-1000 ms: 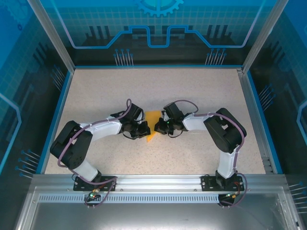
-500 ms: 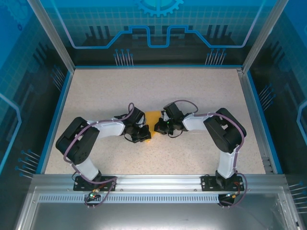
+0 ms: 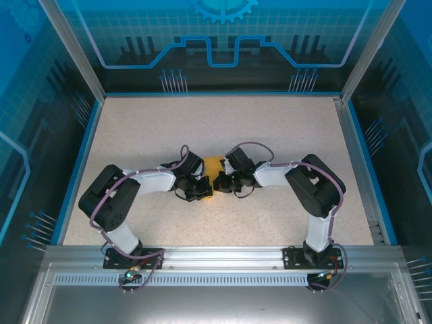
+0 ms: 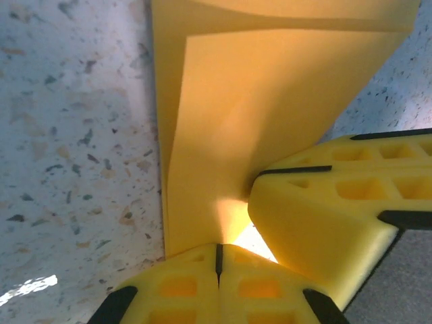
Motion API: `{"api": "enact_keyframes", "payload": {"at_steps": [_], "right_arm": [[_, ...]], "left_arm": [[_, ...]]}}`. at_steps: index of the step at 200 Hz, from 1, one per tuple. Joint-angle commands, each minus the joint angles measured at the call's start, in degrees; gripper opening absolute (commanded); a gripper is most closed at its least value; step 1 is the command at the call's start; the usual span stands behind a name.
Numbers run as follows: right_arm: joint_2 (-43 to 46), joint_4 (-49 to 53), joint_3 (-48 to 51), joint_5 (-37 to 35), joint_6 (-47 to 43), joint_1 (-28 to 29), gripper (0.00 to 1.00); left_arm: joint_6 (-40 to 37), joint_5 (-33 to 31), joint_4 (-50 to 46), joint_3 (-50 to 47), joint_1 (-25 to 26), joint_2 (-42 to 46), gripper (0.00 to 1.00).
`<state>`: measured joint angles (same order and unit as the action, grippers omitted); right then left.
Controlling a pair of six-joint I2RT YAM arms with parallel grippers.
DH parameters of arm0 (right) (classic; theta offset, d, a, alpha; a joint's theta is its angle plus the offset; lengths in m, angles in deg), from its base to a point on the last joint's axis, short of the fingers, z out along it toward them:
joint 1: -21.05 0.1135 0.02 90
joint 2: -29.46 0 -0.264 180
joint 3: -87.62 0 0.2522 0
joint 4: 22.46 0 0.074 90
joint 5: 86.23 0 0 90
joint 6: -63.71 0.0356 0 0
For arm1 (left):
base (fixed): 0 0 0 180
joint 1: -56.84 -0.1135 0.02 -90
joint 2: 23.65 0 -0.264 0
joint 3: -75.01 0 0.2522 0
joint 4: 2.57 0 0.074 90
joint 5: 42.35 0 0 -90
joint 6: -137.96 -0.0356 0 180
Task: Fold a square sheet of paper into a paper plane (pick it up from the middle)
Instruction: Third fold the triangle at the center of the table.
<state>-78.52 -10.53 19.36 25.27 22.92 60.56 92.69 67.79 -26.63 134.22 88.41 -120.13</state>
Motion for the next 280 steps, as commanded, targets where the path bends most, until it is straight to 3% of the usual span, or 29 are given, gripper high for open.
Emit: {"api": "enact_keyframes", "payload": {"at_steps": [1,138,195,236,280], "right_arm": [[-1.94,3.81,-1.23,-0.62,-0.22,-0.12,0.02],[-1.81,9.18,-4.59,-5.21,-6.34,-16.95,0.01],[6.21,8.98,-4.05,-4.59,-7.18,-10.24,0.02],[0.72,6.67,-5.77,0.52,-4.67,-4.38,0.02],[-4.36,6.74,-6.23,1.45,-3.07,-4.07,0.02]], "left_arm": [[-0.08,-2.99,-2.83,-2.1,0.39,-0.68,0.0],[1.16,-3.87,-3.13,-5.91,0.41,-0.28,0.0],[0.57,-3.48,-3.3,-4.76,0.39,-0.1,0.0],[0.28,-3.57,-3.59,-4.48,0.42,0.33,0.0],[-1.02,-4.23,-3.15,-4.41,0.42,1.04,0.0]]}}
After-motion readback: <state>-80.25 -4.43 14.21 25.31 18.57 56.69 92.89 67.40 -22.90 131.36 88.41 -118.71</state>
